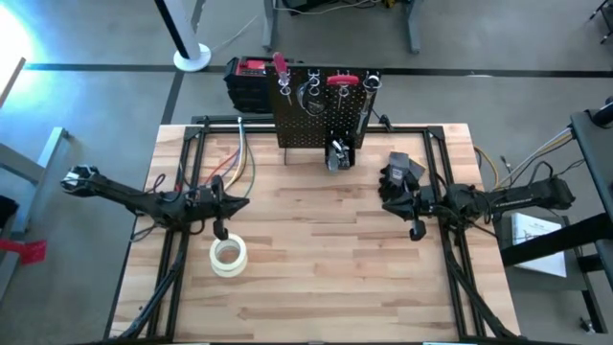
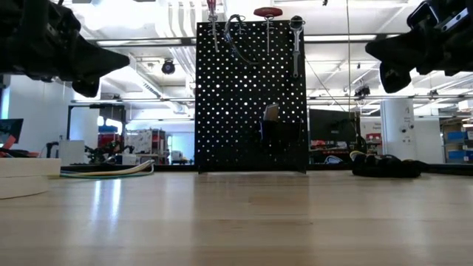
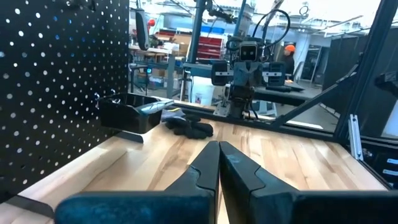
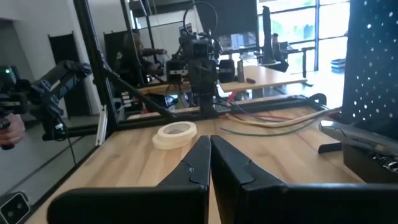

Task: Hang tools onto peg board
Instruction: Return to Home Position

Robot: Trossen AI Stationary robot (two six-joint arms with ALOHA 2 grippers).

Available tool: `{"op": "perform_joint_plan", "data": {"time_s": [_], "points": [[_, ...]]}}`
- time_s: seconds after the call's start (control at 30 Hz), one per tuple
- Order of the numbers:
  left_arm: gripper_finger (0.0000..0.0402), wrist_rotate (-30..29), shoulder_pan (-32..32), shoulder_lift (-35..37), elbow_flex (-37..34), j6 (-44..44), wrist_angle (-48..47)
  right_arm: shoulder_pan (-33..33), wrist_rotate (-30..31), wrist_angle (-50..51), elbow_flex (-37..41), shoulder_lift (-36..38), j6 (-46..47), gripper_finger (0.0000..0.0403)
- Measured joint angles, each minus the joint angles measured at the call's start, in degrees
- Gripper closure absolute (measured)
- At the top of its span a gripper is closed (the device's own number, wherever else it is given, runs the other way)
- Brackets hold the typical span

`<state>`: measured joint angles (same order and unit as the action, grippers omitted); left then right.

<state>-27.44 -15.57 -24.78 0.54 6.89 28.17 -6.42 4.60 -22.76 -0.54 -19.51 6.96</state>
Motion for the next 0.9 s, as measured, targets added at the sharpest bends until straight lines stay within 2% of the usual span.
{"op": "perform_joint_plan", "data": {"time_s": [0.23,0.53,0.77,0.9], "points": [[0.0401,-0.3,0.0,4.7,0.0,-0.2,-6.7,0.2,1.8,1.1,0.0,0.0,0.8,0.0403],[0.0401,1.1,0.0,14.4,0.0,-1.7,-13.7,0.4,3.0,0.6,0.0,0.7,1.5,0.0403],[0.0401,2.0,-1.4,24.8,0.0,-1.2,-23.1,0.4,3.0,5.8,-0.1,7.0,1.0,0.0403],[0.0401,1.1,-2.4,24.7,0.0,-1.8,-23.7,0.4,3.0,13.1,-0.1,12.6,2.6,0.0403]]}}
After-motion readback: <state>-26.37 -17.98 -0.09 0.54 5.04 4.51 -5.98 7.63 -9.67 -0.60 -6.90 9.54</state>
